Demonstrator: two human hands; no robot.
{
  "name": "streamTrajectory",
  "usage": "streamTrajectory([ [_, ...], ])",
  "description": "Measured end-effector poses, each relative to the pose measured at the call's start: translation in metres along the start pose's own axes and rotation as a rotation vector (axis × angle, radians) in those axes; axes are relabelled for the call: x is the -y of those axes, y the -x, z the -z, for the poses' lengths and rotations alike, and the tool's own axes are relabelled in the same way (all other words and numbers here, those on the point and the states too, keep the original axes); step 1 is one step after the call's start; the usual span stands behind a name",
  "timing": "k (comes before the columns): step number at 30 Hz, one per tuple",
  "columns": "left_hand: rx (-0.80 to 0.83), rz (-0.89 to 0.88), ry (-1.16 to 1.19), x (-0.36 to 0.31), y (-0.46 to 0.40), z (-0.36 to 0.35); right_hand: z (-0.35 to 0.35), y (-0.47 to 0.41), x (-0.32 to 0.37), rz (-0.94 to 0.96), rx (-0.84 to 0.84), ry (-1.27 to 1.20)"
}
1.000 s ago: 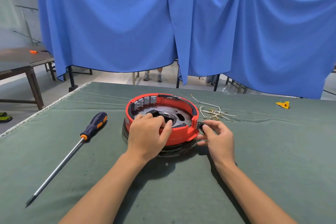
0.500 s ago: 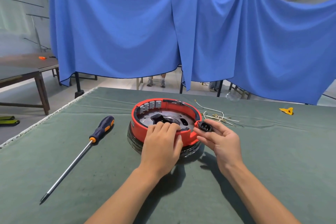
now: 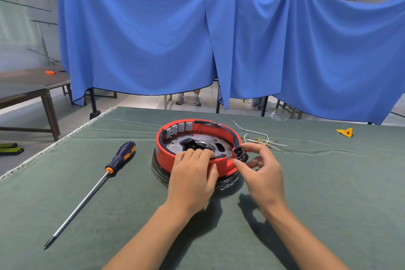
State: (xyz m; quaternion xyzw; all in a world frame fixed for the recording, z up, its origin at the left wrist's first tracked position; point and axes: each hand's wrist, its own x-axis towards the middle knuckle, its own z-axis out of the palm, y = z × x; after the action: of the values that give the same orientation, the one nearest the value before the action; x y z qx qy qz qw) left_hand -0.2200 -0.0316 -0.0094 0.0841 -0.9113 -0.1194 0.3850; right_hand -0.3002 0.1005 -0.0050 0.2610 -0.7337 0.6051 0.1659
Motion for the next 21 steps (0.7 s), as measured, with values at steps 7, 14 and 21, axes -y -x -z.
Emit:
streamTrajectory([
  [7,-0.001,0.007,0.013,-0.001,0.0,0.001,0.002,-0.006,0.004,-0.305,0.119,-0.469],
  [14,-0.01,0.01,0.021,-0.001,0.001,0.0,0.004,-0.01,0.003,-0.511,0.262,-0.752],
  [21,-0.004,0.012,0.02,-0.001,0.0,0.0,-0.001,-0.008,0.002,-0.4,0.202,-0.546],
])
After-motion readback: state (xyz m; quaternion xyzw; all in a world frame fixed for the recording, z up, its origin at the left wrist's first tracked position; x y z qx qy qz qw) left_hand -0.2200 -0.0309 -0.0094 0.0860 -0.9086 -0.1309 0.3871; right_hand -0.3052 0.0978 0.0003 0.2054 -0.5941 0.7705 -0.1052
